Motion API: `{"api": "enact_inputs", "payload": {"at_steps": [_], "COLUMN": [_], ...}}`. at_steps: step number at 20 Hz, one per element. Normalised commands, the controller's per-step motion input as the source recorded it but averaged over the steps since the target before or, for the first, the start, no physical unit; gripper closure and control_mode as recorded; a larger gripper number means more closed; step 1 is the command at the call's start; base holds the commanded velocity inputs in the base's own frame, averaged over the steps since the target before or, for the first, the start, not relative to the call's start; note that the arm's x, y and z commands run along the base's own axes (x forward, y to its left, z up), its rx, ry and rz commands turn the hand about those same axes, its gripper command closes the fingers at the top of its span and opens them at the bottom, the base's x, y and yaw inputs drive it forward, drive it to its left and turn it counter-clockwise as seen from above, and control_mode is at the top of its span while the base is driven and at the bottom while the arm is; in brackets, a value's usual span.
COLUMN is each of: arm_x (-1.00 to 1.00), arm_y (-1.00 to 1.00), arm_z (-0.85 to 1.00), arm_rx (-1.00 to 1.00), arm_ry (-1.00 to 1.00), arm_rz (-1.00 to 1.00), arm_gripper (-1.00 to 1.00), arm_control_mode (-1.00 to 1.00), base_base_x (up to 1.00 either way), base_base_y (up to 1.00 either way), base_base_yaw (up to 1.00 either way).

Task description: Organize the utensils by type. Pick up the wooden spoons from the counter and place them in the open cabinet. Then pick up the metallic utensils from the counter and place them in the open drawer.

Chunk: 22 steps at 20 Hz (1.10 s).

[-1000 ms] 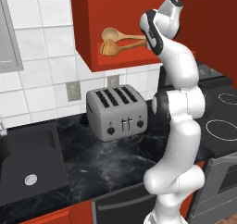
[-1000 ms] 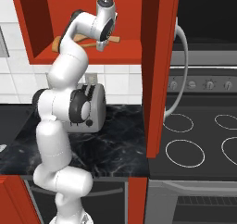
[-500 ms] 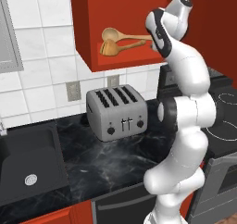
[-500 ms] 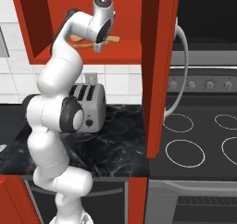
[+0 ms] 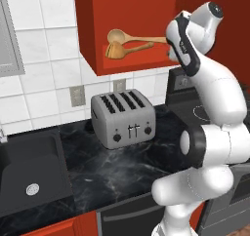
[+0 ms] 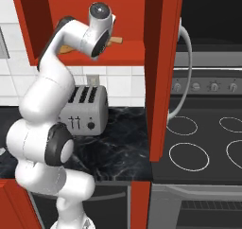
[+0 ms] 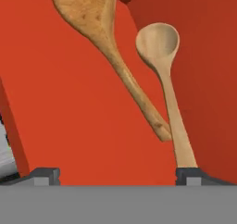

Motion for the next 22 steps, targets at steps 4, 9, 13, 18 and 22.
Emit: {"api": "enact_inputs", "payload": {"at_steps": [4, 9, 13, 18, 22], "arm_x": [-0.92, -1.00, -1.00, -0.97, -0.92], "arm_y": [0.00, -0.03, 0.00, 0.00, 0.01], "arm_z": [0.05, 0.09, 0.10, 0.04, 0.00], "arm_rx": [0.23, 0.25, 0.19, 0.21, 0.20], "arm_ry": [0.00, 0.00, 0.00, 0.09, 0.12], "arm_rz": [-0.29, -0.23, -0.22, -0.17, -0.18], "arm_gripper": [-1.00, -1.00, -1.00, -1.00, -1.00], "arm_control_mode": [-1.00, -1.00, -1.00, -1.00, -1.00], "base_base_x": [0.00, 0.00, 0.00, 0.00, 0.00], "base_base_y": [0.00, 0.00, 0.00, 0.00, 0.00], "base_base_yaw": [0.00, 0.00, 0.00, 0.00, 0.00]}}
